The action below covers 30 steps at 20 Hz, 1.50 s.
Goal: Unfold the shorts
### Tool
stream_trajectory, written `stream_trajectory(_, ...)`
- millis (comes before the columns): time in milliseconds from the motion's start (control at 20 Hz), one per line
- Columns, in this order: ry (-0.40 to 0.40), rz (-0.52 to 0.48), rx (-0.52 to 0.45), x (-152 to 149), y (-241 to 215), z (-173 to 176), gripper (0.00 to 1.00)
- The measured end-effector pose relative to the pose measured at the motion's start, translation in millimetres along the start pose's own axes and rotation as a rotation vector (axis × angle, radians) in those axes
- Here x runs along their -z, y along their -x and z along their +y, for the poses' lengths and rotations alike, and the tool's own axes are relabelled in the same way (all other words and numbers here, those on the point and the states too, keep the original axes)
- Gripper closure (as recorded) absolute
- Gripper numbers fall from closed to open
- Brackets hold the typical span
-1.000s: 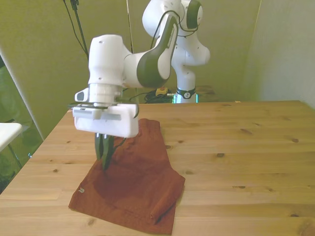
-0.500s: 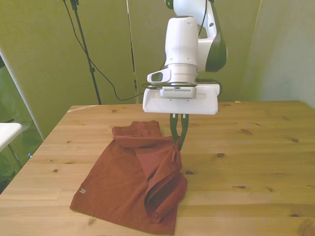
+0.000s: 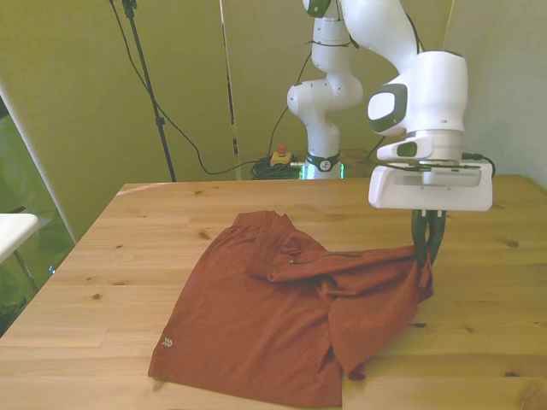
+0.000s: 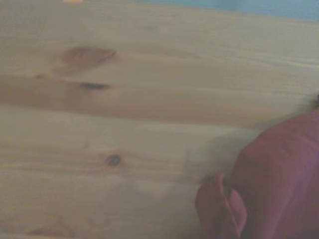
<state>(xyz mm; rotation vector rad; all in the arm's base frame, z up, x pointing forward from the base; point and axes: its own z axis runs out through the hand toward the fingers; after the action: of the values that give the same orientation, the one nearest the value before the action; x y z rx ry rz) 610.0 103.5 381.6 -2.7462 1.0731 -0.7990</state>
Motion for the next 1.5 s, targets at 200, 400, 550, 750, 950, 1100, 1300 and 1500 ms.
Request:
stream_trajectory(200,0.024,-0.020,0.035,-20,23,-5,0.00)
stream_trajectory(400,0.019,-0.026,0.035,-16,25,-7,0.00)
stream_trajectory(550,0.006,-0.029,0.024,-3,19,-7,0.00)
stream_trajectory(750,0.010,-0.028,0.014,21,1,-4,0.00)
stream_trajectory(950,0.002,-0.049,0.020,33,-3,-5,0.00)
stream_trajectory(1100,0.002,-0.055,0.011,48,-22,5,0.00)
stream_trajectory(1300,0.035,-0.076,0.007,69,-71,47,0.00)
stream_trajectory(1500,0.064,-0.120,0.017,65,-116,102,0.00)
